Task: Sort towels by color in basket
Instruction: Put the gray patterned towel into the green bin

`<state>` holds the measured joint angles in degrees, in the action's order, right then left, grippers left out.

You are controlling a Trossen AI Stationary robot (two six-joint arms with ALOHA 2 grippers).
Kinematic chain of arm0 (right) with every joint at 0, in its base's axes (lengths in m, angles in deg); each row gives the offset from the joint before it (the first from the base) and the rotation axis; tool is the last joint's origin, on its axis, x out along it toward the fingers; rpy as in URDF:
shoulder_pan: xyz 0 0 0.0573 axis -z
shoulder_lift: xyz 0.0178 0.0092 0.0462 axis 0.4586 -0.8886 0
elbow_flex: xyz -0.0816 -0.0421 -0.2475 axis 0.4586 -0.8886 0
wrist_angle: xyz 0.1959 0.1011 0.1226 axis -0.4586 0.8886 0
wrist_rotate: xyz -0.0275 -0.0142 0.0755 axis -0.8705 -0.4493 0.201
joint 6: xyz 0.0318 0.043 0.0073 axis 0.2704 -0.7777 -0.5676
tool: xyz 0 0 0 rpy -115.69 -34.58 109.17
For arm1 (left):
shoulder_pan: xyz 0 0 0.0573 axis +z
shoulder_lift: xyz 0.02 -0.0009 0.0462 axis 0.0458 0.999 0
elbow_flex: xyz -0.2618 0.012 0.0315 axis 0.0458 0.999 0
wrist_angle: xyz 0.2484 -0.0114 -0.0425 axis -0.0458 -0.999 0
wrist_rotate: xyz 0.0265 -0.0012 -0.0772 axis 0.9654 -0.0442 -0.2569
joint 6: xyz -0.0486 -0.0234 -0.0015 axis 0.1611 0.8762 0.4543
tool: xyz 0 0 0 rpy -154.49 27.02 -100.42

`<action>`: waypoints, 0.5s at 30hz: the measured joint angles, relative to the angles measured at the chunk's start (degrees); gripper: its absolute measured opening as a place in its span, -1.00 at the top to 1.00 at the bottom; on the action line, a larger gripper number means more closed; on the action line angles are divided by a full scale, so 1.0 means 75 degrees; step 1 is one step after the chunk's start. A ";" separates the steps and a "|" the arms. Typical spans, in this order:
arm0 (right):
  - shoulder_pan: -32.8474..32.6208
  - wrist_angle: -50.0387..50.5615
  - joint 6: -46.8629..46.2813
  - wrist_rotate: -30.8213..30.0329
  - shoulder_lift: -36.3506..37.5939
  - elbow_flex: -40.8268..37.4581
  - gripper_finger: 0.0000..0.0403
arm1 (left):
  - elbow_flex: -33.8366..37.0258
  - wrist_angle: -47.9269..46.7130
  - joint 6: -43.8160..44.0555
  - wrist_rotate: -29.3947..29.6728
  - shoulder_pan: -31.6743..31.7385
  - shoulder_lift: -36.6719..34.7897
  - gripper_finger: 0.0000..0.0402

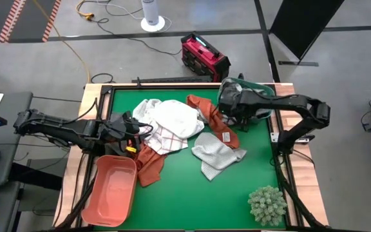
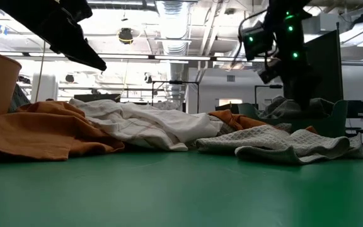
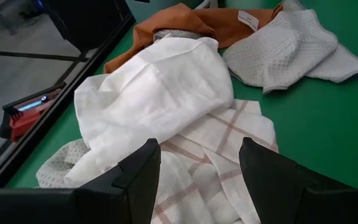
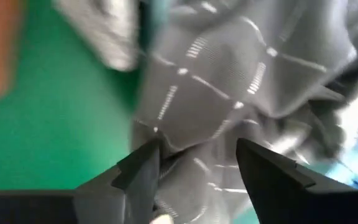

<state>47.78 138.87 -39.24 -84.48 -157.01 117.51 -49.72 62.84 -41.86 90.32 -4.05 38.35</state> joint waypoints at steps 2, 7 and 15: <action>0.0108 0.0003 -0.0054 -0.0456 0.0000 -0.0080 -0.10 | 0.0000 0.0001 0.0000 0.0000 0.0001 0.0000 -0.05; 0.0642 -0.0488 -0.0016 -0.0532 0.0004 -0.0080 0.52 | 0.0000 0.0003 -0.0057 0.0003 0.0002 0.0000 -0.05; 0.1956 -0.2456 -0.0100 0.0630 -0.0085 -0.0588 0.70 | 0.0000 0.0003 -0.0085 0.0006 0.0000 0.0000 -0.05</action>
<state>62.46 120.45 -39.99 -79.76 -157.65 113.10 -49.72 62.86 -42.50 90.36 -4.05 38.35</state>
